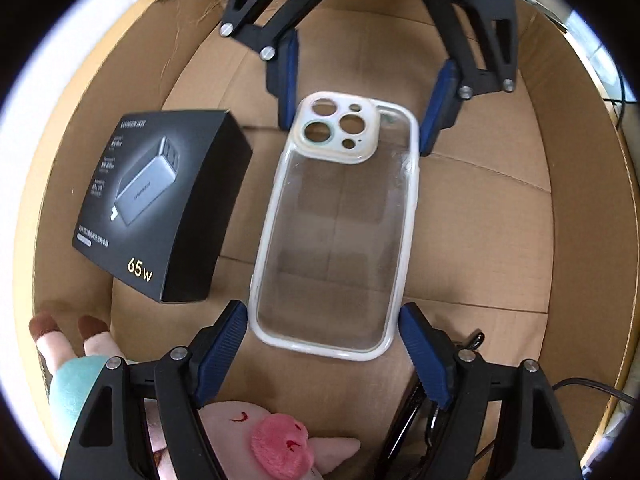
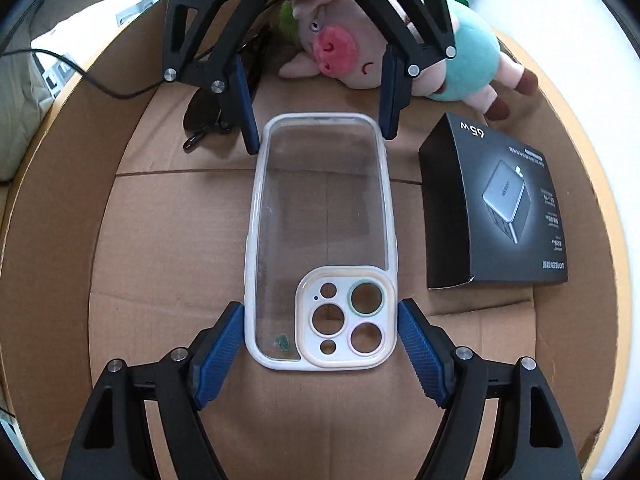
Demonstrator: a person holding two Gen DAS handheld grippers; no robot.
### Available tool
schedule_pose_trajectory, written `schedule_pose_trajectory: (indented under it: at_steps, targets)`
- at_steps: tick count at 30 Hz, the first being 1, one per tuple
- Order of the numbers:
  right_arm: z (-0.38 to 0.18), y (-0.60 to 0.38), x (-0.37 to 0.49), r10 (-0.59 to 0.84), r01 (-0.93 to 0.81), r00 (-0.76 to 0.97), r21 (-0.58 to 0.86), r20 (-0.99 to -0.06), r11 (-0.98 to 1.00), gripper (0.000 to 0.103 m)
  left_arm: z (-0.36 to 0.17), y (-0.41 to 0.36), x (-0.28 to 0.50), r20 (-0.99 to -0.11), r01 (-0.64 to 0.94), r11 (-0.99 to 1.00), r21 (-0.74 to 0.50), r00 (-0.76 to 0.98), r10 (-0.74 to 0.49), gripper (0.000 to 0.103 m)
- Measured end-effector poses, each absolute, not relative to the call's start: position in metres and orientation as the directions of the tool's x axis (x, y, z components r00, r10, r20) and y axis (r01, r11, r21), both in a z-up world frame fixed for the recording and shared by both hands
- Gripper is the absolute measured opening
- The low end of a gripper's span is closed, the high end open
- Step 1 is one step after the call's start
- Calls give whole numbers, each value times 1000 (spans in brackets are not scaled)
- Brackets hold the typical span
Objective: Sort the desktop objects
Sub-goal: 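Lower the phone case into the box and open both grippers, then withdraw both grippers and move toward the white power bank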
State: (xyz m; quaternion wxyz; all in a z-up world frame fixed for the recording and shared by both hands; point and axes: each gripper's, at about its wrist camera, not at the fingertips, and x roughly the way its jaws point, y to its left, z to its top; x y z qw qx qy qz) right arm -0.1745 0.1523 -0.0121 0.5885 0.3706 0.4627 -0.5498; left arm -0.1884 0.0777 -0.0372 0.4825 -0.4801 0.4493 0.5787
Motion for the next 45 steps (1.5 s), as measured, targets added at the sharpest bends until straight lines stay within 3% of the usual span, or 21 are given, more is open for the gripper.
schedule_pose_trajectory:
  at_steps: [4, 7, 13, 16, 21, 25, 30, 37, 45]
  targets:
    - [-13, 156, -175, -314, 993, -38, -72, -949, 95, 81, -36, 76, -182, -990, -991, -122, 57, -72, 123, 78]
    - [-13, 159, -176, -311, 996, -50, -72, -949, 59, 95, -30, 73, -173, -989, -991, -110, 72, -85, 124, 78]
    - [24, 182, -169, -391, 995, -97, -75, -915, -70, 102, 19, 48, -150, -963, -972, -183, 148, -183, 195, 78]
    - [59, 201, -146, -442, 981, -173, -117, -880, -153, 103, 57, 32, -120, -922, -945, -224, 239, -294, 253, 78]
    - [98, 208, -117, -490, 907, -378, -208, -786, -366, 103, 124, 10, -96, -826, -894, -347, 282, -410, 387, 78]
    - [114, 212, -93, -484, 787, -497, -140, -720, -601, 103, 165, 10, -48, -702, -790, -531, 307, -565, 434, 79]
    - [128, 230, -36, -428, 592, -623, -38, -655, -805, 103, 179, 4, -21, -612, -655, -742, 146, -649, 452, 79]
    - [114, 233, 14, -246, 372, -696, -46, -674, -927, 103, 150, 2, 16, -569, -386, -921, 58, -770, 287, 79]
    - [131, 224, 75, -199, 325, -758, -96, -621, -941, 103, 136, -7, 67, -535, -171, -983, -63, -826, 178, 79]
